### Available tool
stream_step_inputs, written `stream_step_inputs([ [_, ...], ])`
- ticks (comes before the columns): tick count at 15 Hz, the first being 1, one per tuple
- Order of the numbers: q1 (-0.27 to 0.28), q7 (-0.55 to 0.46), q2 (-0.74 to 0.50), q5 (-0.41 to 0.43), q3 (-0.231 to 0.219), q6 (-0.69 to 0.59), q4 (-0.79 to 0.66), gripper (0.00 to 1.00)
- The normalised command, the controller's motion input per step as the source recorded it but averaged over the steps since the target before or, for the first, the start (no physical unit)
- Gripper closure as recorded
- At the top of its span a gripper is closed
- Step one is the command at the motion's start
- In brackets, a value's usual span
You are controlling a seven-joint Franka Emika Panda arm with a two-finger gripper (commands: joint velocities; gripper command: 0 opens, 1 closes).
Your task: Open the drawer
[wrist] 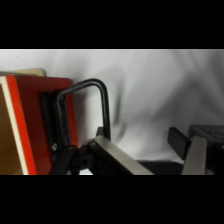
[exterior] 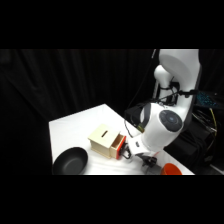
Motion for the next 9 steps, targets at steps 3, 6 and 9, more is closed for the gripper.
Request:
stream_step_inputs([
  [3,0.161,0.29,-0.11,-0.023,0.162,-0.16,-0.17,0.0],
  [6,0.108,0.23,-0.1,-0.021,0.153,-0.16,-0.12,0.0],
  [9,0.04,0.13,-0.14,0.011,0.134,-0.15,-0.1,0.0],
])
